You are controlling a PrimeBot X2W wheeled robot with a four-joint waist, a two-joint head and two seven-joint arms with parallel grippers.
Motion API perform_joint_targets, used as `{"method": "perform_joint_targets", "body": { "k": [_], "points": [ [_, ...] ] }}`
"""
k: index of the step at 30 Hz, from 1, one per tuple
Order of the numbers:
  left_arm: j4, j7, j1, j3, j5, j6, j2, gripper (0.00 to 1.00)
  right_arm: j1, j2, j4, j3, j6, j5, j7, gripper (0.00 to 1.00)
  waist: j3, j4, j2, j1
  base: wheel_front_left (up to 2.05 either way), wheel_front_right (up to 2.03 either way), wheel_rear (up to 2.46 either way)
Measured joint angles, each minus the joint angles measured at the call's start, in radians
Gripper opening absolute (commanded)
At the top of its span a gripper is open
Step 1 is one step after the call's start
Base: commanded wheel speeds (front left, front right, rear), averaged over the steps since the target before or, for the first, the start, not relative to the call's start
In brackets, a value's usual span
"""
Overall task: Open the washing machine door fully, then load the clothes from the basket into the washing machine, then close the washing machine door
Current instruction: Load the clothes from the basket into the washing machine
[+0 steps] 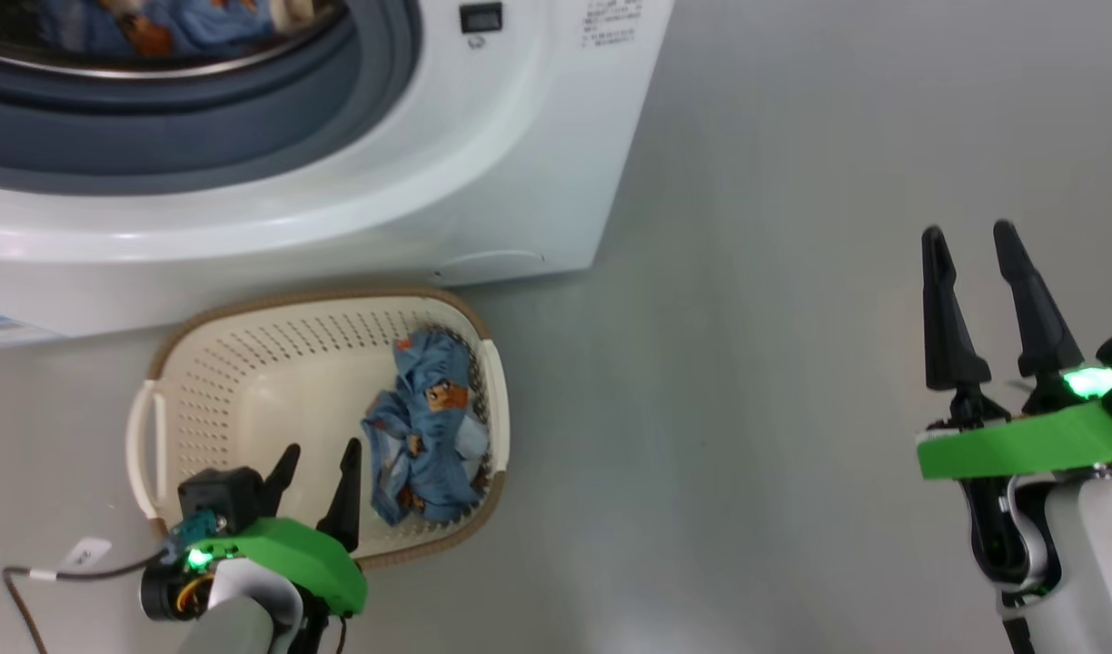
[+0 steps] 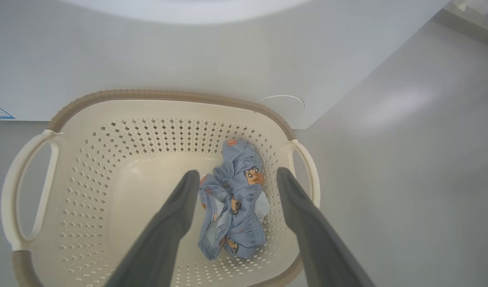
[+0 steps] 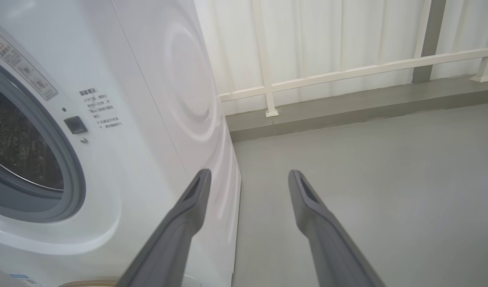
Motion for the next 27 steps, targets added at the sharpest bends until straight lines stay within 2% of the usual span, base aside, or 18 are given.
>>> {"method": "perform_joint_targets", "body": {
  "k": [6,11,27],
  "points": [
    [0.108,0.0,-0.108,-0.106,-0.033,0.0,0.035,1.0,-0.069,0.014,-0.011,0.01,0.0,0.0,0.0,1.0,0.089,-0.031,0.0,0.0,0.0,0.0,0.0],
    [0.191,0.043,-0.208,-0.227,-0.117,0.0,0.061,1.0,-0.103,0.03,-0.014,0.025,0.0,-0.001,0.0,1.0,0.169,-0.067,0.0,0.0,0.0,0.0,0.0],
    [0.202,0.198,-0.37,-0.498,-0.315,0.0,0.174,1.0,-0.166,0.046,-0.032,0.068,0.0,-0.003,0.0,1.0,0.303,-0.145,0.0,0.0,0.0,0.0,0.0]
  ]
}}
